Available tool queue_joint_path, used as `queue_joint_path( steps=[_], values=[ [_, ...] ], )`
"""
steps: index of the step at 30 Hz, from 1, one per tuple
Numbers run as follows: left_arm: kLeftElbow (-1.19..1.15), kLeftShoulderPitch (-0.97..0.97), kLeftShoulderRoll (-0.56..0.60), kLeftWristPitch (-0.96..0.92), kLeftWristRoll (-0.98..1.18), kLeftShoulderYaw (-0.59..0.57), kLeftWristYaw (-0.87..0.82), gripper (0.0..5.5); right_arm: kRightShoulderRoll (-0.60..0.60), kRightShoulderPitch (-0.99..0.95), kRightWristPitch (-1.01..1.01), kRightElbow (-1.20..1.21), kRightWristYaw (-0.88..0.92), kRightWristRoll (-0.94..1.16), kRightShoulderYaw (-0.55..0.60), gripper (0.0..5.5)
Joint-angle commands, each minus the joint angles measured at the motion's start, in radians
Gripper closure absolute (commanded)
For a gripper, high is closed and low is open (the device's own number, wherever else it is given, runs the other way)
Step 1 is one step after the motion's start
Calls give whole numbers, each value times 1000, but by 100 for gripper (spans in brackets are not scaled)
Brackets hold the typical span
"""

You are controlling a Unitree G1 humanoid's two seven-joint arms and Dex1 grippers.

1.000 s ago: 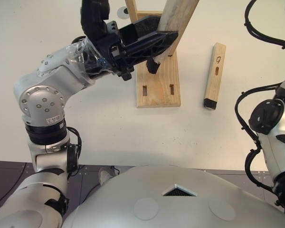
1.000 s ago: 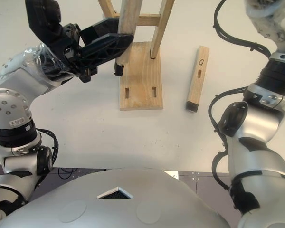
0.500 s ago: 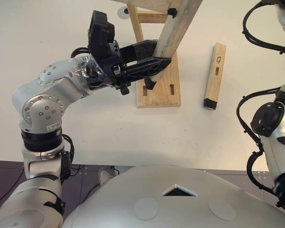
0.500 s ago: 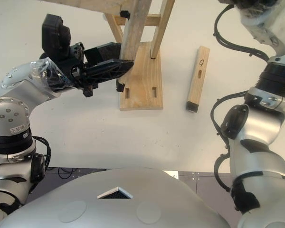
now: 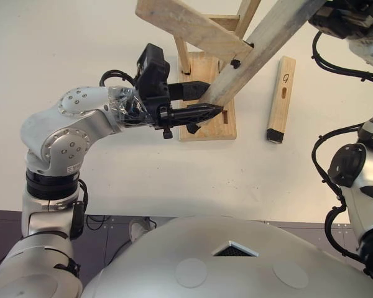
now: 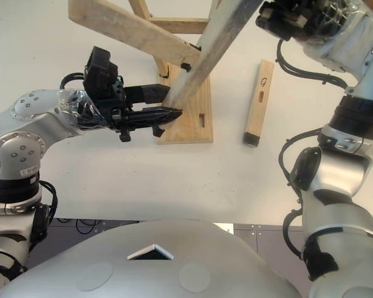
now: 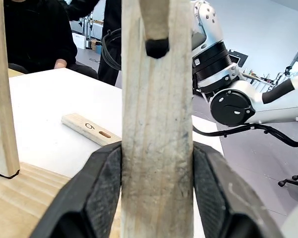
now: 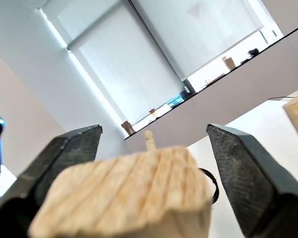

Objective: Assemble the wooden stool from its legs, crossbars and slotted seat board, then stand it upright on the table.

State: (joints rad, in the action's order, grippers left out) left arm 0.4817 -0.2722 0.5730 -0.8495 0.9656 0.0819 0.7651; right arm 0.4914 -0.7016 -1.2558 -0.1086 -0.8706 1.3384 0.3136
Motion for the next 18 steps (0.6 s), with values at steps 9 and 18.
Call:
queue_joint_path(
  steps=[9,18],
  values=[
    [-7,-30,-56,-34,130,-80,-44,351,38,11,-9,29,-19,44,19,314],
    [-48,-24,-58,-2,68,-82,-41,315,26,-3,69,9,30,-22,27,328]
  ],
)
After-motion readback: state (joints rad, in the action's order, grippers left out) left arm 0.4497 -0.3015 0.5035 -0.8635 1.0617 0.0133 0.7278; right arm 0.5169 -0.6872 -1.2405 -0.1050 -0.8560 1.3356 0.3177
